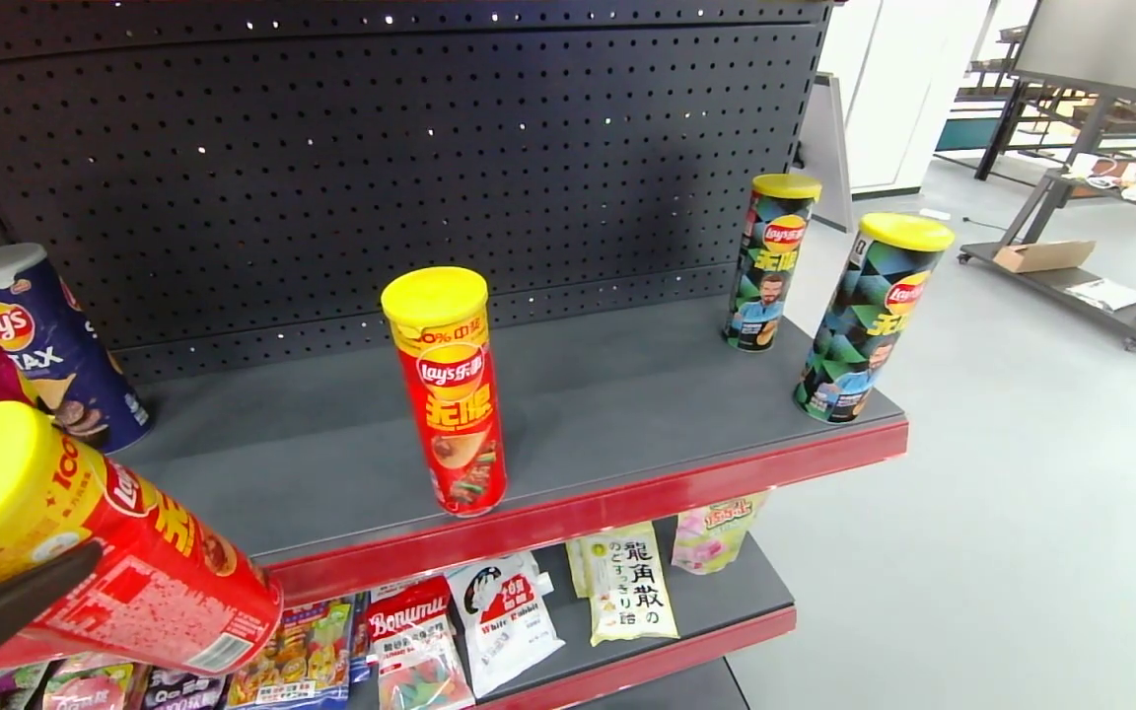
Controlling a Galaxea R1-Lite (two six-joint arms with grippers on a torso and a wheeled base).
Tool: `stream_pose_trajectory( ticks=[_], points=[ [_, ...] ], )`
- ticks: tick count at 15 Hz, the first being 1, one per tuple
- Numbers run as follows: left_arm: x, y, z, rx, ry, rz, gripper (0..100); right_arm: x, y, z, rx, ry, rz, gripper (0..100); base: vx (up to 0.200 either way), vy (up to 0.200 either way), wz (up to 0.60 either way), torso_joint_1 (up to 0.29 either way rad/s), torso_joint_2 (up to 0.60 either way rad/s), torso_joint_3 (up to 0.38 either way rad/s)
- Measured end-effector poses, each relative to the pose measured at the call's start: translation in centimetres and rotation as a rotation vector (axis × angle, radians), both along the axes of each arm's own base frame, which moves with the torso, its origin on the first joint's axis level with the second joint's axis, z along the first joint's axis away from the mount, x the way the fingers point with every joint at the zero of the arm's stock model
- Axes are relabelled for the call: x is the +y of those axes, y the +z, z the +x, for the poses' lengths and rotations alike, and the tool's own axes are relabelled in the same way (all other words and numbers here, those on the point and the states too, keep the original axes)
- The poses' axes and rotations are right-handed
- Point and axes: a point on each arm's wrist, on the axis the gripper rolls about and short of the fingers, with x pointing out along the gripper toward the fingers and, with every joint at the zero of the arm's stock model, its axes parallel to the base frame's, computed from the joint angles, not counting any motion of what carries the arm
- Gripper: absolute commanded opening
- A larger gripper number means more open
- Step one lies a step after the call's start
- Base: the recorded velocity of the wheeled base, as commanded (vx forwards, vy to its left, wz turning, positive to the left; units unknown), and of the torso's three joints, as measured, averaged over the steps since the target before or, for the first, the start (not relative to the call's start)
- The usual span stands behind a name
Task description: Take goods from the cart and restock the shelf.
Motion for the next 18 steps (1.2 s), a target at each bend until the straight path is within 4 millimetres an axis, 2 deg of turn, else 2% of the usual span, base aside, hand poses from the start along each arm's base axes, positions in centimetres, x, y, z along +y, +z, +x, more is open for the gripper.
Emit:
stream_pose_trajectory(
  ticks=[6,10,14,18],
  points=[
    [0.0,0.2,1.3,0.007,0.016,-0.019,0,0.0,0.0,0.0,-0.009,0.008,0.012,100,0.0,0.0,0.0,0.0,0.0,0.0],
    [0.2,0.3,3.7,0.022,0.057,-0.019,0,0.0,0.0,-0.1,-0.01,0.009,0.012,100,0.0,0.0,0.0,0.0,0.0,0.0],
    [0.4,0.3,7.9,0.004,0.1,-0.016,0,0.0,0.0,0.0,-0.01,0.008,0.012,100,0.0,0.0,0.0,0.0,0.0,0.0],
    [0.6,0.7,13.6,-0.048,0.12,-0.036,0,0.0,0.0,0.0,-0.01,0.008,0.012,100,0.0,0.0,0.0,0.0,0.0,0.0]
  ],
)
